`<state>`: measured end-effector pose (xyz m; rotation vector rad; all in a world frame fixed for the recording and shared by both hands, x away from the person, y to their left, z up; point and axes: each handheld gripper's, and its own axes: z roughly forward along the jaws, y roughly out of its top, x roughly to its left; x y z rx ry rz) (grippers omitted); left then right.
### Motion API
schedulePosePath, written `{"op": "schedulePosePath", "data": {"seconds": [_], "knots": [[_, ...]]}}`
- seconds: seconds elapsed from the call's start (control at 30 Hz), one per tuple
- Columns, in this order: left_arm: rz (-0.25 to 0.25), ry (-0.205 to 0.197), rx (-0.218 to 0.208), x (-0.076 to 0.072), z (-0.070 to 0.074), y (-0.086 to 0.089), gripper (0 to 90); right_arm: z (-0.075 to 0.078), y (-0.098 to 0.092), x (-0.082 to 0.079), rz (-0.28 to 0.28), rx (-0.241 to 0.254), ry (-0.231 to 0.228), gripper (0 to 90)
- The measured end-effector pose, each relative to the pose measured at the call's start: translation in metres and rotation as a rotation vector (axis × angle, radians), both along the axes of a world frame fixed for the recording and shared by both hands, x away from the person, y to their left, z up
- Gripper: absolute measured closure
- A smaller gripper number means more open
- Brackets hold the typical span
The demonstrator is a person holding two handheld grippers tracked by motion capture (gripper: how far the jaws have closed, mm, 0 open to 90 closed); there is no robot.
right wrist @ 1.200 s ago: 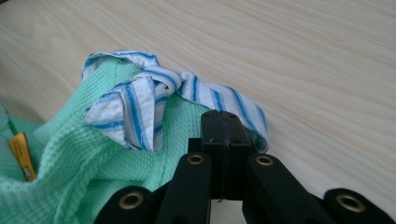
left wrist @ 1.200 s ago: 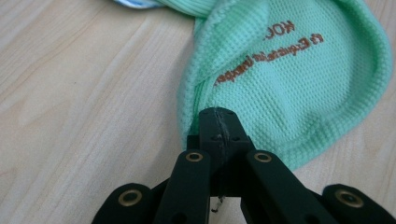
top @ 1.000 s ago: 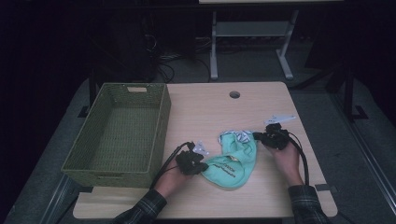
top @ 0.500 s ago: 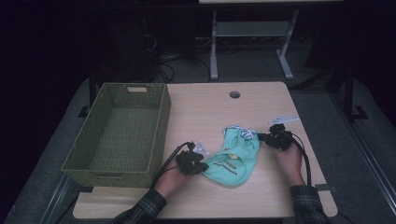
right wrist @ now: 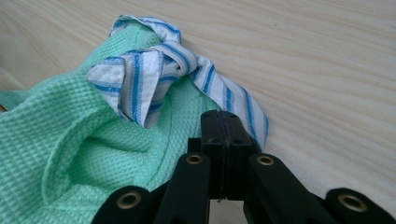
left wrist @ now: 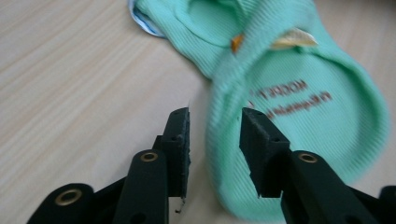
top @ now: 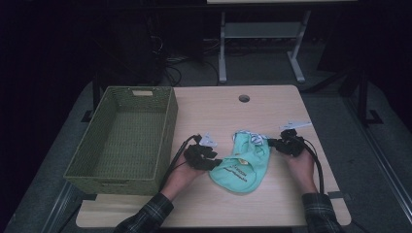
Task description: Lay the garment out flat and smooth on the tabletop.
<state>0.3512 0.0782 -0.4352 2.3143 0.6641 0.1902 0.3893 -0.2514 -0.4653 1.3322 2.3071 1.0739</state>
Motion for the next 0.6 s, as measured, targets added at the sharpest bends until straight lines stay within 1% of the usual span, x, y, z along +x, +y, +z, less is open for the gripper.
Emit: {"op": "schedulePosePath", "data": {"seconds": [0.03, 0.1, 0.13, 0.17, 0.23, 0.27, 0.3, 0.4, 0.43, 0.5, 0.6], "knots": [[-0.004, 0.008, -0.008, 0.002, -0.003, -0.002, 61.5, 0.000, 0.000, 0.000, 0.000, -0.001, -0.001, 89.1], [-0.021, 0.011, 0.006, 0.005, -0.007, -0.007, 62.6, 0.000, 0.000, 0.000, 0.001, -0.001, -0.003, 89.1], [-0.026, 0.010, 0.006, 0.005, -0.010, -0.009, 64.6, 0.001, 0.000, 0.000, 0.000, 0.001, -0.003, 89.1], [-0.036, 0.009, 0.017, 0.006, -0.011, -0.012, 68.0, 0.000, 0.000, 0.000, 0.001, 0.001, -0.004, 89.1], [-0.043, 0.003, 0.037, 0.006, -0.013, -0.015, 78.2, 0.000, 0.000, 0.000, 0.000, 0.000, -0.002, 89.1], [-0.044, 0.001, 0.040, 0.006, -0.013, -0.015, 83.6, 0.000, 0.000, 0.000, -0.001, 0.000, -0.002, 89.4], [-0.042, -0.004, 0.038, 0.006, -0.012, -0.015, 86.1, 0.000, 0.000, 0.000, -0.001, -0.001, -0.002, 89.4], [-0.028, -0.019, 0.044, 0.003, -0.007, -0.013, 87.3, 0.001, 0.000, 0.000, -0.001, -0.004, -0.004, 89.4], [-0.019, -0.031, 0.043, 0.002, -0.005, -0.011, 87.4, 0.001, 0.000, 0.000, -0.003, -0.005, -0.002, 89.4], [0.002, -0.047, 0.034, -0.001, -0.001, -0.008, 87.6, 0.000, -0.001, 0.000, -0.008, -0.008, 0.002, 89.5], [0.034, -0.063, 0.042, -0.006, 0.004, -0.001, 87.8, 0.001, -0.002, 0.000, -0.021, -0.011, 0.010, 89.7]]}}
